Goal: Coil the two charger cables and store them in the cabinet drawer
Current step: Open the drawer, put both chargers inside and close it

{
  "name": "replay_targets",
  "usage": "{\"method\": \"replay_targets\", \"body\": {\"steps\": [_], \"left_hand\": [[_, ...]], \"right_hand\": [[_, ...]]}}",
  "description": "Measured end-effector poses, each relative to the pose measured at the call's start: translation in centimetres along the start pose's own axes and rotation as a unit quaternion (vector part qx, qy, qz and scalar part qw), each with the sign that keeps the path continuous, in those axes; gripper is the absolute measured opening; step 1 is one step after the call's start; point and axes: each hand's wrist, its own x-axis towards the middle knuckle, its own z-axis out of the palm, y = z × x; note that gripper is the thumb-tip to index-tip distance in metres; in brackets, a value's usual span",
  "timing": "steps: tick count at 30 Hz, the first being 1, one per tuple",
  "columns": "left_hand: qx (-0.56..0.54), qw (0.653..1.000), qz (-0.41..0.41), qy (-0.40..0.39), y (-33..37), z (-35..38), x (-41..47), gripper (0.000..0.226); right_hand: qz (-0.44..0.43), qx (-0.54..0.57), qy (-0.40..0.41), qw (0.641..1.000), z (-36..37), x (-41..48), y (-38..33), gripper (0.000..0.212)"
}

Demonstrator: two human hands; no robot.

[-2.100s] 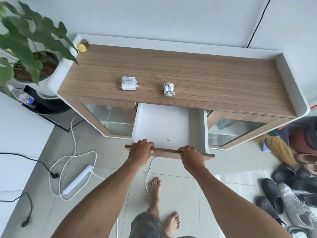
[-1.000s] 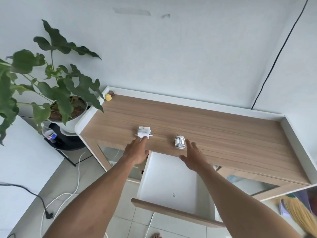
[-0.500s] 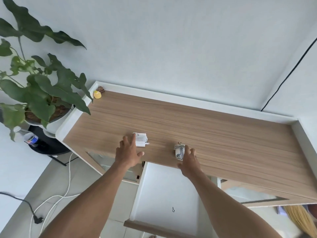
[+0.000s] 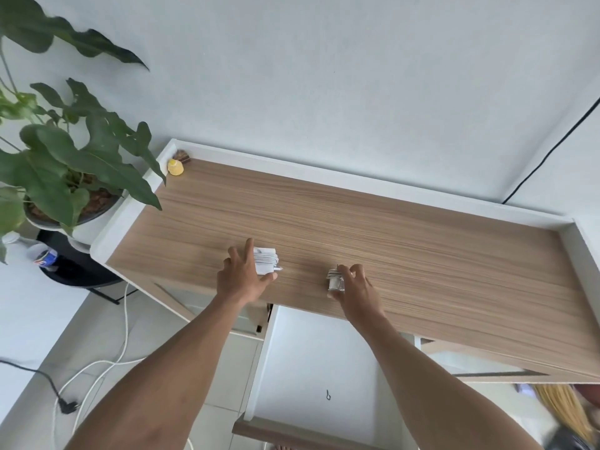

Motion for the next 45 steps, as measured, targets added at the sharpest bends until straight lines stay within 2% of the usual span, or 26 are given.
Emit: {"method": "replay_targets", "body": {"steps": [4,10,16,20,23,27,34,39,45], "left_hand": [[0.001,1.0,0.007,-0.006,0.0,0.0,0.5,0.1],[0.004,0.998,0.047,-0.036,-0.7,0.3,1.3,0.094],[0.009,0.996,0.078,-0.028,-0.7,0.0,2.1,0.075],[0.025,0.995,0.09,-0.025,-0.6,-0.2,2.3,0.075],[0.046,0.993,0.102,-0.026,-0.5,-0.3,2.3,0.074],[0.033,0.991,0.124,-0.025,-0.5,0.0,2.0,0.072],[-0.013,0.981,0.187,-0.045,0.1,1.2,-1.9,0.07],[-0.059,0.967,0.237,-0.076,1.3,2.5,-5.8,0.07],[0.033,0.952,0.257,-0.162,2.1,4.7,-10.2,0.073]], "right_hand": [[-0.024,-0.015,0.009,1.0,0.1,1.2,0.3,0.043],[-0.058,-0.056,-0.004,0.997,0.2,1.7,0.7,0.043],[-0.088,-0.12,-0.025,0.989,0.5,2.4,1.1,0.049],[-0.087,-0.163,-0.041,0.982,0.5,2.9,1.4,0.047],[-0.078,-0.131,-0.038,0.988,0.3,3.1,1.3,0.047],[-0.045,-0.034,-0.019,0.998,0.2,2.7,1.6,0.048],[-0.042,0.016,0.015,0.999,-0.5,-0.4,1.9,0.041],[-0.042,0.028,0.011,0.999,-1.0,-4.7,3.2,0.044],[-0.042,0.008,-0.018,0.999,-0.1,-9.5,5.2,0.043]]}}
